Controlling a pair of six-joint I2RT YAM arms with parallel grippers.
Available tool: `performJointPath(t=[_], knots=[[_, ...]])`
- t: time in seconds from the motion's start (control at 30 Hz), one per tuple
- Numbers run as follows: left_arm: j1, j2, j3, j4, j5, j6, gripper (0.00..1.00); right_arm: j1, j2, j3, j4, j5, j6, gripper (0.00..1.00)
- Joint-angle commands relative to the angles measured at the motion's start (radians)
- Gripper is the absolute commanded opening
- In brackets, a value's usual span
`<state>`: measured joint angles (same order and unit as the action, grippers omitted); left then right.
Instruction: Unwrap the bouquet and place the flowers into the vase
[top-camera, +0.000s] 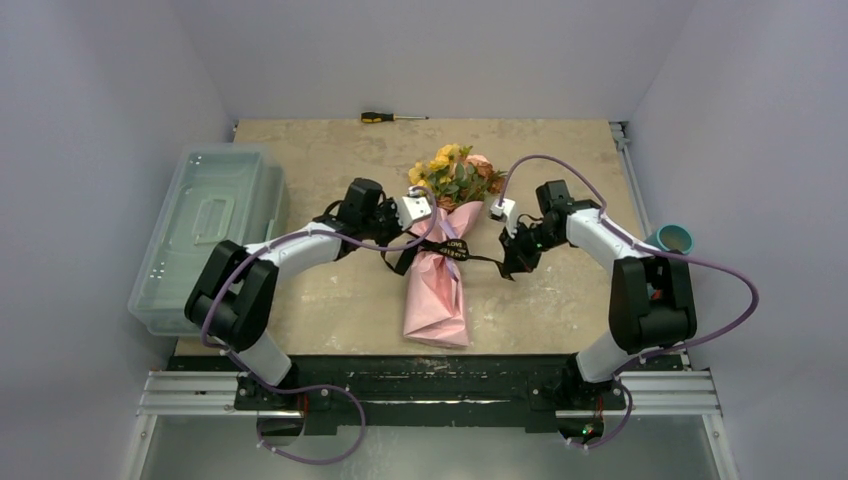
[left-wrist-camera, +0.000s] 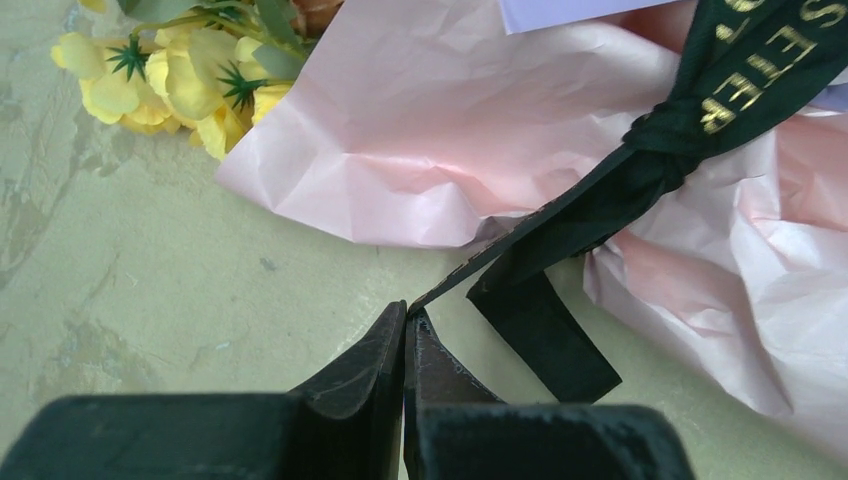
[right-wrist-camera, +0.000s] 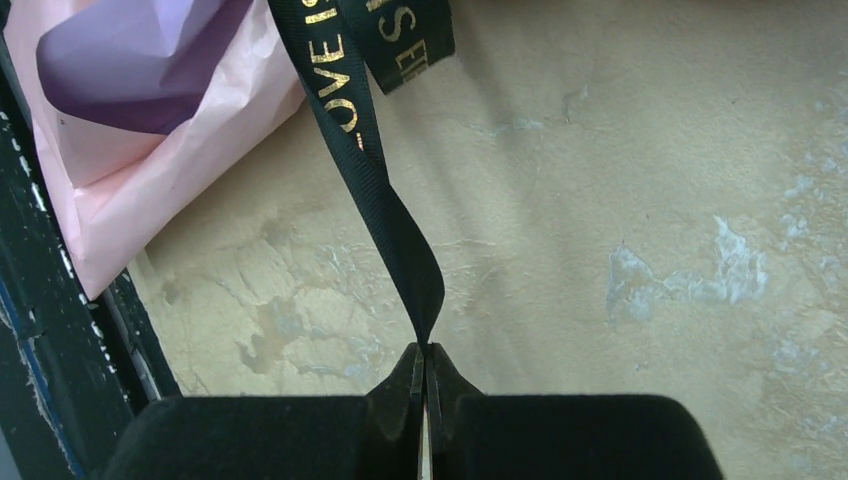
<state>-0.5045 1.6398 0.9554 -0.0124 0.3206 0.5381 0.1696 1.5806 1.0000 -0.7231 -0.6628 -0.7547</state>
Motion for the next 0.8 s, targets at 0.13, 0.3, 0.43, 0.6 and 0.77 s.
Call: performJointPath(t=[0.13,0.3,0.43,0.6,0.77], knots=[[0.070,-0.033,0.019,-0.043,-0.020,0.026,0.00,-0.042,-0.021,-0.028,-0.034,0.034,-0.070,0.00],[0.119,-0.020,0.042,-0.040,-0.053,0.042,0.00,-0.051,-0.007,-0.044,-0.028,0.044,-0.076,0.00],[0.156,-0.009,0.066,-0.044,-0.073,0.053,0.00,-0.051,-0.005,-0.055,-0.026,0.052,-0.080,0.00],[0.187,-0.003,0.069,-0.011,-0.141,0.058,0.00,-0.056,0.000,-0.060,-0.027,0.058,-0.084,0.00],[0.200,0.006,0.069,0.046,-0.217,0.049,0.00,-0.059,0.002,-0.065,-0.029,0.063,-0.084,0.00]])
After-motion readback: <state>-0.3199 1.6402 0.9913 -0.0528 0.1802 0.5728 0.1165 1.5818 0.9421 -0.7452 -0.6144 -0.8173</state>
